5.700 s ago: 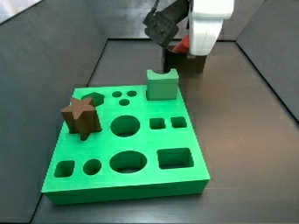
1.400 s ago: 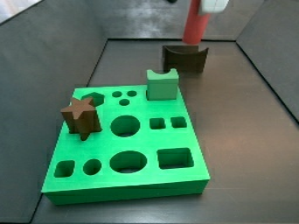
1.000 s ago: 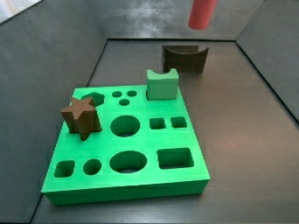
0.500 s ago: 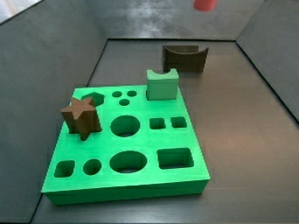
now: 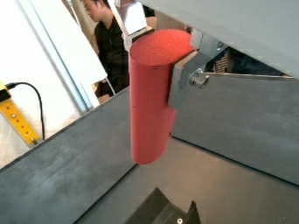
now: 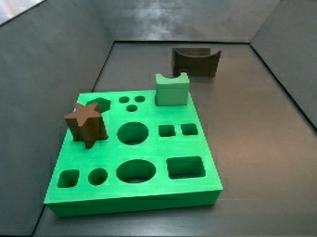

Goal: Pick up the oval object. Move up. Place the oval object on the fixture. Regrasp the oval object. Move to above the board. Insert the oval object.
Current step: Move to above the board.

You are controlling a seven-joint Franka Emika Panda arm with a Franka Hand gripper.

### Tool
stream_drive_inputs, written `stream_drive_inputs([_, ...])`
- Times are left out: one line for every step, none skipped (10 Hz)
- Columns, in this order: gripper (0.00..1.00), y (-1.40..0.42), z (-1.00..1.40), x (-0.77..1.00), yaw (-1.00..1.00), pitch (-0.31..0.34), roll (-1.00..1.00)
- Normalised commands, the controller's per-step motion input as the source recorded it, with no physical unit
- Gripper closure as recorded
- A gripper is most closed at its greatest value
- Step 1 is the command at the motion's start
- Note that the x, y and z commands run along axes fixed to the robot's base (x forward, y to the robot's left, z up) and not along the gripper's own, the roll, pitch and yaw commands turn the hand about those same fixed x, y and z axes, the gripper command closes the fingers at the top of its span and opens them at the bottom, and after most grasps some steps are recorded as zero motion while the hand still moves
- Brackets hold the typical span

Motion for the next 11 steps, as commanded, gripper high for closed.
stream_drive_inputs([1.00, -1.00, -0.08, -0.81, 1.00, 0.081, -0.28])
stream_drive_inputs([1.00, -1.00, -0.08, -0.82, 1.00, 0.054, -0.27])
stream_drive_inputs([1.00, -1.00, -0.08, -0.85, 1.00, 0.030, -0.28])
stream_drive_inputs([1.00, -1.00, -0.06, -0.85, 1.00, 0.018, -0.28])
stream_drive_inputs([1.00, -1.00, -0.07, -0.87, 1.00, -0.009, -0.27])
stream_drive_inputs([1.00, -0.97, -0.07, -0.86, 1.00, -0.018, -0.27])
stream_drive_inputs([1.00, -0.47, -0.01, -0.45, 1.00, -0.050, -0.26])
stream_drive_inputs([1.00, -0.30, -0.01, -0.29, 1.00, -0.060, -0.26])
stream_drive_inputs([1.00, -0.13, -0.01, -0.12, 1.00, -0.082, -0.25])
stream_drive_inputs([1.00, -0.08, 0.00, -0.09, 1.00, -0.101, -0.24])
stream_drive_inputs([1.00, -0.04, 0.00, -0.07, 1.00, -0.120, -0.24])
